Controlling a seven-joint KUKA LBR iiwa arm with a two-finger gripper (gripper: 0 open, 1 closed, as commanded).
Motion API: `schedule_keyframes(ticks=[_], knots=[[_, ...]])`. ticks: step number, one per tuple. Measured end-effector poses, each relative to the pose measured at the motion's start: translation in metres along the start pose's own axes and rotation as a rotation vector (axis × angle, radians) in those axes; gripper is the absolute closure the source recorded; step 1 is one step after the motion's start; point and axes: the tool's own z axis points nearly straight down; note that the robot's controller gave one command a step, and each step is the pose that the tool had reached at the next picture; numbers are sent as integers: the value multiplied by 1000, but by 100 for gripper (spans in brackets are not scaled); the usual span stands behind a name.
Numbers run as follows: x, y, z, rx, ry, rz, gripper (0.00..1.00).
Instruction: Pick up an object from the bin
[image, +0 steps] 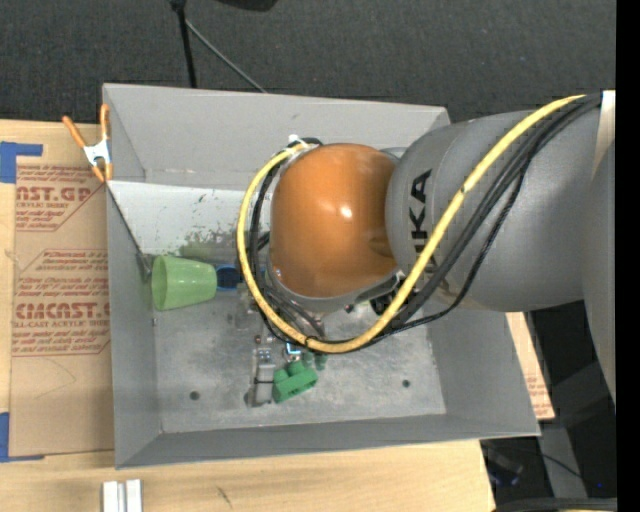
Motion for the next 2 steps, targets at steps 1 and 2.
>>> schedule_keyframes(ticks=[1,2], knots=[[-47,-87,71,3,-4,-113,0],[-16,-91,153,0,-8,-336,0]])
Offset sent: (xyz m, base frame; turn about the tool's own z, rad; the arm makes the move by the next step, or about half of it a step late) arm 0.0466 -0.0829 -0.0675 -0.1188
